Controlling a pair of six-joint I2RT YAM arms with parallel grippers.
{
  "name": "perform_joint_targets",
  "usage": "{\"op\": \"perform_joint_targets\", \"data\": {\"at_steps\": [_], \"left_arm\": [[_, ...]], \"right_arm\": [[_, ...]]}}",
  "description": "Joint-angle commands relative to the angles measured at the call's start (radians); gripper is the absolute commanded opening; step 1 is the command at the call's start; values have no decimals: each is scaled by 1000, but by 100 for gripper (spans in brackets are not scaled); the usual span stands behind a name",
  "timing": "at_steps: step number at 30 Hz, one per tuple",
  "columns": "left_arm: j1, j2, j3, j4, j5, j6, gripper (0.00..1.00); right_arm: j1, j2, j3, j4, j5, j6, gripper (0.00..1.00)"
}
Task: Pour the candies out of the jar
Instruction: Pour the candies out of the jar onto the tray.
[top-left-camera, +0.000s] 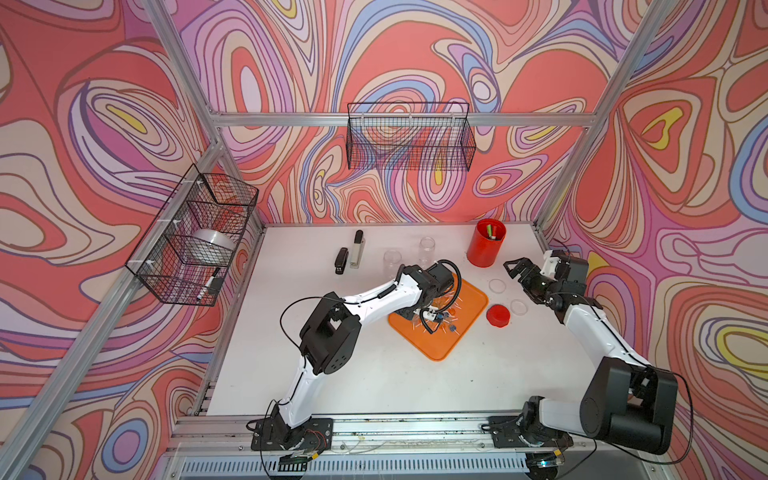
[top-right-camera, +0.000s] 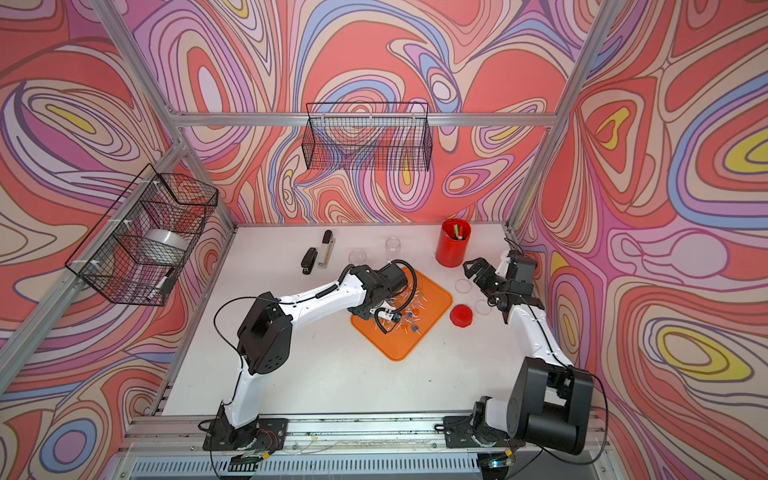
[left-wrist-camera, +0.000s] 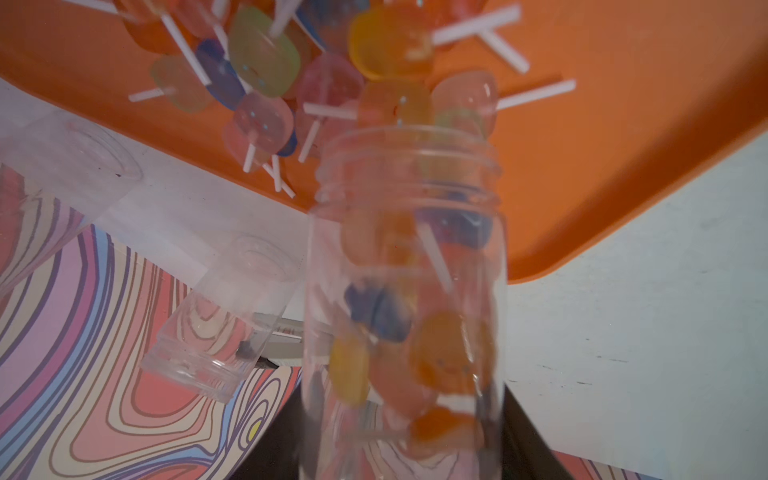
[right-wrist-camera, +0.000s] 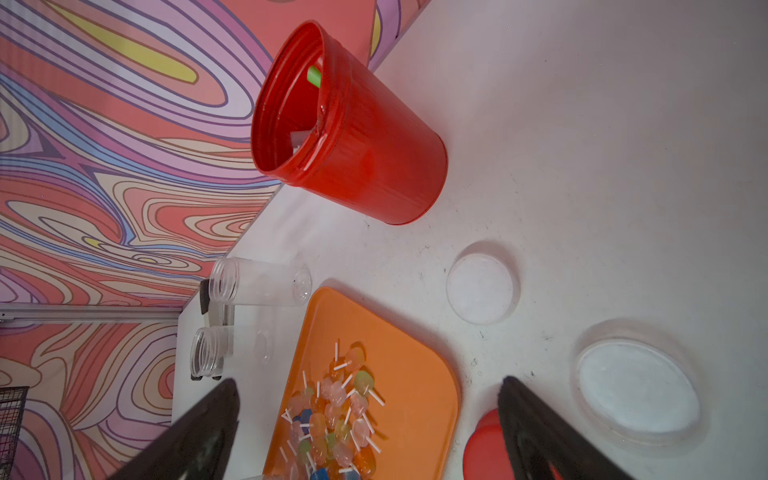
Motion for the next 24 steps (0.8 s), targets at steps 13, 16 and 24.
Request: {"op": "perform_joint_targets", "data": {"at_steps": [13, 16, 24], "left_arm": [[-25, -188, -170, 235, -100, 211, 0], [-25, -200, -182, 251, -115, 228, 0], [-25, -207, -199, 292, -117, 224, 0]], "right_arm": [[-2, -22, -1, -1, 2, -2, 98], [-2, -21, 3, -3, 1, 1, 98], [-2, -25, 7, -4, -11, -5, 98]]}}
